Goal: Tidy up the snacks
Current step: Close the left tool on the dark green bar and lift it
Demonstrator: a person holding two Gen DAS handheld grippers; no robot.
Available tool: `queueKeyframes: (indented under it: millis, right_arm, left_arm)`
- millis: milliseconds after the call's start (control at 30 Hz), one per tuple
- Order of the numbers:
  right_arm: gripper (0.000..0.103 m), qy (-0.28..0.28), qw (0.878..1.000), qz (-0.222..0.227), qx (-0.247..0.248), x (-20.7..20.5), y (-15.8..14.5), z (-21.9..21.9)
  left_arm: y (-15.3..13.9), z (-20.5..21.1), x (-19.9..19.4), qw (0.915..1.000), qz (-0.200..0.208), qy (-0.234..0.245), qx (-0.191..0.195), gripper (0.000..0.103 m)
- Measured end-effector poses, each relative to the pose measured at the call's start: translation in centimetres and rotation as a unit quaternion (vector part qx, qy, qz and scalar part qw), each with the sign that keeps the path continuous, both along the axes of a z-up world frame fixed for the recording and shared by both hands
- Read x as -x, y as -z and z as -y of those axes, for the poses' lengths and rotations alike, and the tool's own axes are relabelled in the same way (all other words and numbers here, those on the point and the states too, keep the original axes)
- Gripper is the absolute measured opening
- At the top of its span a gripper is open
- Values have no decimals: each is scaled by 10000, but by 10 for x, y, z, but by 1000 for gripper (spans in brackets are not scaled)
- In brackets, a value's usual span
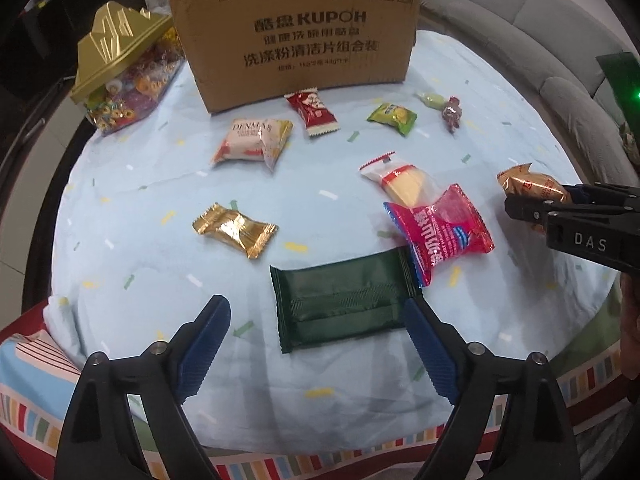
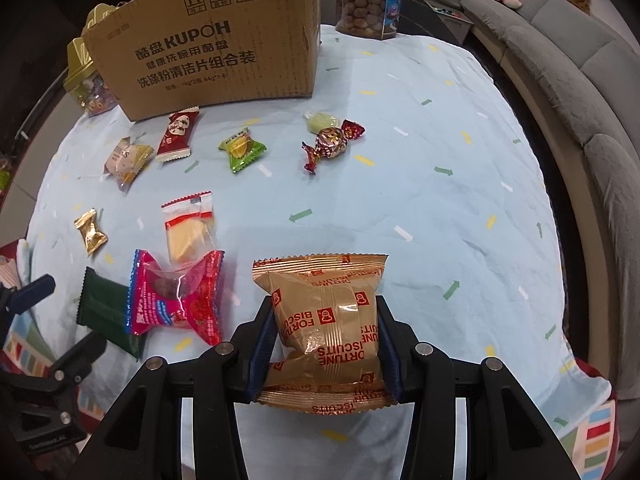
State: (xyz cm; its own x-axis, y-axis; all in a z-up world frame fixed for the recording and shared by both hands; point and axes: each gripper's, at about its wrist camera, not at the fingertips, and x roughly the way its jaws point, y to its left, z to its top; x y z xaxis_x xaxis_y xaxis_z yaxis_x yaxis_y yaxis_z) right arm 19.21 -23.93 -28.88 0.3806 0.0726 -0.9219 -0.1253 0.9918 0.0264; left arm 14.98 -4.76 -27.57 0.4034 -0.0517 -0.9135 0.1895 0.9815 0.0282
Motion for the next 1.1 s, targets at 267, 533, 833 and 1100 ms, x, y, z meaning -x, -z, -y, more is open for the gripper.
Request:
queueKeyframes:
  millis: [267, 533, 833, 1100]
  right_arm:
    - [47, 66, 9999, -6, -119, 2, 0, 6]
    - [47, 131, 9996, -43, -227, -1, 3, 11]
    - [47, 134, 9996, -70, -229, -1, 7, 10]
    - [47, 95, 9997, -80, -202, -1, 10, 8]
  left_arm:
    - [11, 5, -7, 9992, -313, -193, 128, 89]
    - [21, 11, -11, 9983, -503, -205, 219, 89]
    - [33, 14, -16, 9980, -526, -327, 127, 94]
    - [32, 13, -7, 9991, -280, -279, 164, 82]
